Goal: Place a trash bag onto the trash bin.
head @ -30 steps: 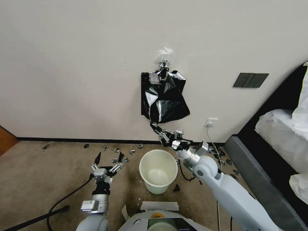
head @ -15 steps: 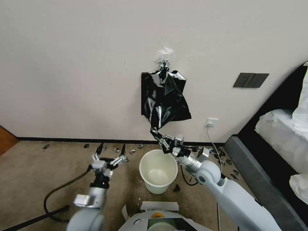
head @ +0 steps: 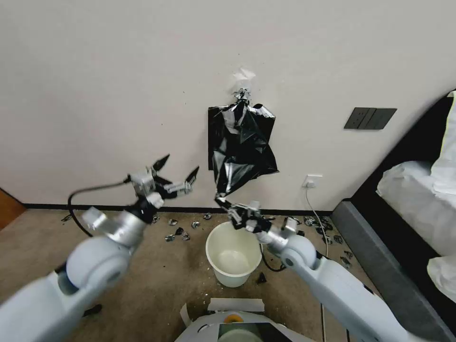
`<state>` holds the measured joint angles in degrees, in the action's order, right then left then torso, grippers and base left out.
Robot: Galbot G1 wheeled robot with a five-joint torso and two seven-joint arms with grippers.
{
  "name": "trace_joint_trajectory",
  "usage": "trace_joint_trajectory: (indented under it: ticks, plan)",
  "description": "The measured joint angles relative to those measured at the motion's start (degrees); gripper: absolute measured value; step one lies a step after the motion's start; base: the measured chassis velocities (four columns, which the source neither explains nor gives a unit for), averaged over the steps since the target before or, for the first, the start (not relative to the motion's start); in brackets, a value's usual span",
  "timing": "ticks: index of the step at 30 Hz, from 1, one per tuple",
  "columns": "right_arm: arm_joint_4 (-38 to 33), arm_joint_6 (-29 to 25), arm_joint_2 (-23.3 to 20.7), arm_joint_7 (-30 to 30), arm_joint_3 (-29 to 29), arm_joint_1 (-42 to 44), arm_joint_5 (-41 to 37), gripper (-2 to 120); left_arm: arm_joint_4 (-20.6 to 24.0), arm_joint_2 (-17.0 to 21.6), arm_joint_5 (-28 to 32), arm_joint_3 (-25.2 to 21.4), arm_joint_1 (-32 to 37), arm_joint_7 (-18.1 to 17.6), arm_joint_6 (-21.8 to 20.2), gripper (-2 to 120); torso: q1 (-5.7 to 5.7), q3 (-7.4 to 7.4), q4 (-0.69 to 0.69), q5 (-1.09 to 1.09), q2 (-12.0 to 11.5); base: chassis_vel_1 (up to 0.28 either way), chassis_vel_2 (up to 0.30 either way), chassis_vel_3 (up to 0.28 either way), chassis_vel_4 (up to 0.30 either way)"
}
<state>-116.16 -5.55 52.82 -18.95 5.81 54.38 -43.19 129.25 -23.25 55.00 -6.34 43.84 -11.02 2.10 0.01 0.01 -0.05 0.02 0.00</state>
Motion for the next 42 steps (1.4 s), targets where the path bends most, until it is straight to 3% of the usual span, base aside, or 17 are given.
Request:
trace_joint_trajectory:
  ticks: [1, 3, 4, 6, 7, 10, 11, 13, 18, 22, 25, 33, 42]
  plan:
    - [0.0, 0.0, 0.0, 0.0, 0.0, 0.0, 0.0, 0, 0.0, 0.0, 0.0, 0.0, 0.0, 0.0, 0.0, 100, 0.00, 0.00, 0.00, 0.00, 0.0, 0.000, 0.000, 0.000, 0.000]
    - [0.0, 0.0, -0.1, 0.2, -0.4, 0.0, -0.2, 0, -1.3, -0.8, 0.1, 8.0, -8.8, -0.2, -0.9, 100, -0.01, 0.00, 0.06, -0.02, 0.0, 0.000, 0.000, 0.000, 0.000]
    - [0.0, 0.0, -0.1, 0.2, -0.4, 0.0, -0.2, 0, -1.3, -0.8, 0.1, 8.0, -8.8, -0.2, -0.9, 100, -0.01, 0.00, 0.06, -0.02, 0.0, 0.000, 0.000, 0.000, 0.000]
    - [-0.2, 0.0, -0.2, 0.4, -0.7, 0.0, -0.4, 0, -2.7, -2.6, 0.1, 15.9, -17.6, -1.0, -3.0, 100, 0.00, 0.00, 0.05, -0.03, 0.0, 0.000, 0.000, 0.000, 0.000]
    - [-0.2, 0.0, -0.2, 0.4, -0.7, 0.0, -0.4, 0, -2.7, -2.6, 0.1, 15.9, -17.6, -1.0, -3.0, 100, 0.00, 0.00, 0.05, -0.03, 0.0, 0.000, 0.000, 0.000, 0.000]
    - [-0.4, 0.0, -0.4, 0.6, -0.9, -0.2, -0.7, 0, -3.7, -3.1, 0.1, 23.8, -25.6, -2.0, -6.0, 100, 0.00, 0.00, 0.03, -0.01, 0.0, 0.000, 0.000, 0.000, 0.000]
    - [-0.4, 0.0, -0.4, 0.6, -0.9, -0.2, -0.7, 0, -3.7, -3.1, 0.1, 23.8, -25.6, -2.0, -6.0, 100, 0.00, 0.00, 0.03, -0.01, 0.0, 0.000, 0.000, 0.000, 0.000]
    - [-0.6, 0.0, -0.4, 0.6, -1.0, -0.4, -0.8, 0, -4.1, -3.1, -0.1, 28.4, -29.7, -2.4, -7.8, 100, 0.00, 0.00, 0.07, -0.01, 0.0, 0.000, 0.000, 0.000, 0.000]
    - [-0.6, 0.0, -0.2, 0.7, -1.0, -0.8, -1.1, 0, -5.2, -4.6, -0.1, 34.2, -36.0, -3.4, -10.7, 100, -0.01, 0.00, 0.04, -0.01, 0.0, 0.000, 0.000, 0.000, 0.000]
    - [-0.7, -0.1, -0.3, 0.7, -1.0, -0.9, -1.2, 0, -6.0, -5.7, 0.0, 35.0, -37.3, -4.3, -11.3, 99, -0.01, -0.01, 0.03, -0.01, 0.0, 0.000, 0.000, 0.000, 0.000]
    - [-0.8, -0.1, -0.5, 0.7, -1.1, -0.8, -1.3, 0, -6.5, -5.8, 0.5, 35.0, -37.4, -4.9, -11.8, 90, -0.01, -0.01, 0.05, -0.02, 0.0, 0.000, 0.000, 0.000, 0.000]
    - [-1.1, -0.2, -0.4, 0.7, -1.2, -0.8, -1.8, 0, -7.8, -6.6, 3.4, 34.9, -37.1, -7.0, -13.7, 56, -0.01, -0.01, 0.06, -0.02, 0.0, 0.000, 0.000, 0.000, 0.000]
    - [-1.5, -0.4, -1.1, 0.7, -2.1, -0.2, -2.2, 0, -9.0, -8.6, 4.0, 35.6, -37.7, -8.6, -13.5, 25, -0.01, -0.01, 0.04, -0.02, 0.0, 0.000, 0.000, 0.000, 0.000]
